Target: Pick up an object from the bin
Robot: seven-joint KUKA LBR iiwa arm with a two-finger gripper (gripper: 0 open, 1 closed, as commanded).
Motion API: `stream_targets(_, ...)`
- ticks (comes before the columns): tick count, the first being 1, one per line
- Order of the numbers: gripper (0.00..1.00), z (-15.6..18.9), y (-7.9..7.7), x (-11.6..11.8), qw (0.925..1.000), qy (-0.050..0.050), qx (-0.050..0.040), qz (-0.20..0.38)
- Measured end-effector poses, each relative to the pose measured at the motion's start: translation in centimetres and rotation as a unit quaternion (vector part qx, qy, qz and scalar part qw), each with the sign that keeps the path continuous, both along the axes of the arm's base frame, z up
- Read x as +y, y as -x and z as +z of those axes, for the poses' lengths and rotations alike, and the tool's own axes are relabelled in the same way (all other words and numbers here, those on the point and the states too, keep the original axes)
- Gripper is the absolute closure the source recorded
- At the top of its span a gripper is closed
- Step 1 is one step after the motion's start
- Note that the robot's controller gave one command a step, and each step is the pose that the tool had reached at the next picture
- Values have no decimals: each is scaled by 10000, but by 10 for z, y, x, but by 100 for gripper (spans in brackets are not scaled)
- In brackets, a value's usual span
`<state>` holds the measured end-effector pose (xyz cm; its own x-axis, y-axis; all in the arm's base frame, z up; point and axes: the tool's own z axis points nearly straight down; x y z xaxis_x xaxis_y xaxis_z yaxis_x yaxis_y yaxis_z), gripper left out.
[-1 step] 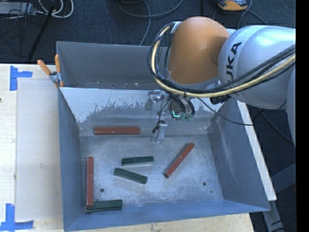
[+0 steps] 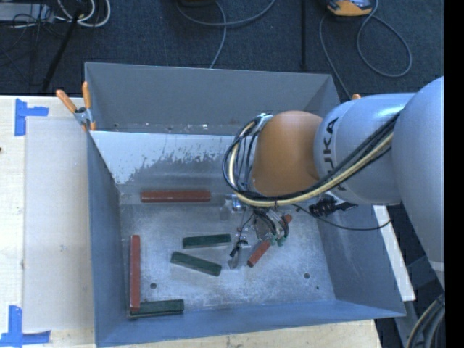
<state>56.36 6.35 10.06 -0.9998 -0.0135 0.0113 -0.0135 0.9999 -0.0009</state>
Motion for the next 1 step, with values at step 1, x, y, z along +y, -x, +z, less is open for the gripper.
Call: stream_targets(1, 0, -32, 25, 42, 9998, -3, -30, -187)
